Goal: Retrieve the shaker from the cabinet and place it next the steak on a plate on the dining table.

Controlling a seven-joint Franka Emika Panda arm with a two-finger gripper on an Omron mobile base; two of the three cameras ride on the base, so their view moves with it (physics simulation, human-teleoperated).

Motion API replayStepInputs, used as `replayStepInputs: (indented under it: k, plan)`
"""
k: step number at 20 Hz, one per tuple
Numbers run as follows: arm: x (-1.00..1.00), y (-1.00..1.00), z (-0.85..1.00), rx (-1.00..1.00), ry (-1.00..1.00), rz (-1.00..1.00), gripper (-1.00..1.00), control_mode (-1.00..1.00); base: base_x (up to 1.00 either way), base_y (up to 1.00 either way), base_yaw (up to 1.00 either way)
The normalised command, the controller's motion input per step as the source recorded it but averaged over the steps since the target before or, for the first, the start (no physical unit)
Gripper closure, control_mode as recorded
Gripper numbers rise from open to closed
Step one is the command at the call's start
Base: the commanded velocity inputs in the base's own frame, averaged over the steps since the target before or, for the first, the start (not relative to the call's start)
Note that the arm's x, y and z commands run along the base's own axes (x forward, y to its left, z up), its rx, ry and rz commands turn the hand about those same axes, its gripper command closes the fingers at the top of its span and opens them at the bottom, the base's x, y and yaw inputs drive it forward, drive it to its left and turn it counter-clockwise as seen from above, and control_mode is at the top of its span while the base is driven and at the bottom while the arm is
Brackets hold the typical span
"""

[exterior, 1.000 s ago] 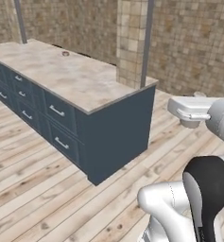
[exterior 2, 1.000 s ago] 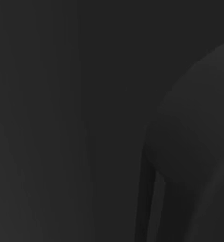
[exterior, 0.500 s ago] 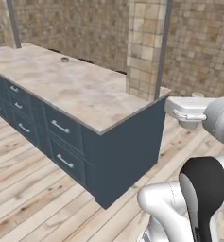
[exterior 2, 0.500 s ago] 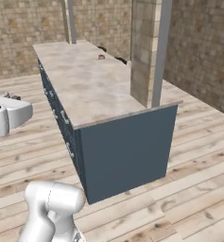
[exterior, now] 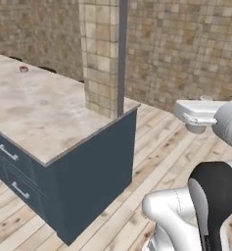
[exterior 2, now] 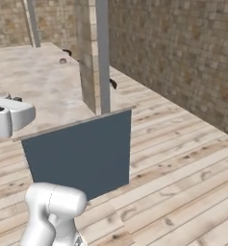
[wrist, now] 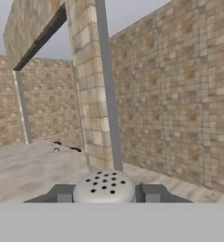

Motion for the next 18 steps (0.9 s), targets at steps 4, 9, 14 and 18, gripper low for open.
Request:
replayStepInputs:
  k: [4, 9, 14, 18]
  plan:
    - [0.0, 0.0, 0.0, 0.0, 0.0, 0.0, 1.0, 1.0, 0.91, -1.0, 0.04]
    - [0.0, 0.0, 0.0, 0.0, 0.0, 0.0, 1.0, 1.0, 0.99, -1.0, 0.22]
    - [0.0, 0.0, 0.0, 0.0, 0.0, 0.0, 1.0, 1.0, 1.0, -1.0, 0.3]
    - [0.0, 0.0, 0.0, 0.0, 0.0, 0.0, 1.0, 1.0, 0.99, -0.99, 0.42]
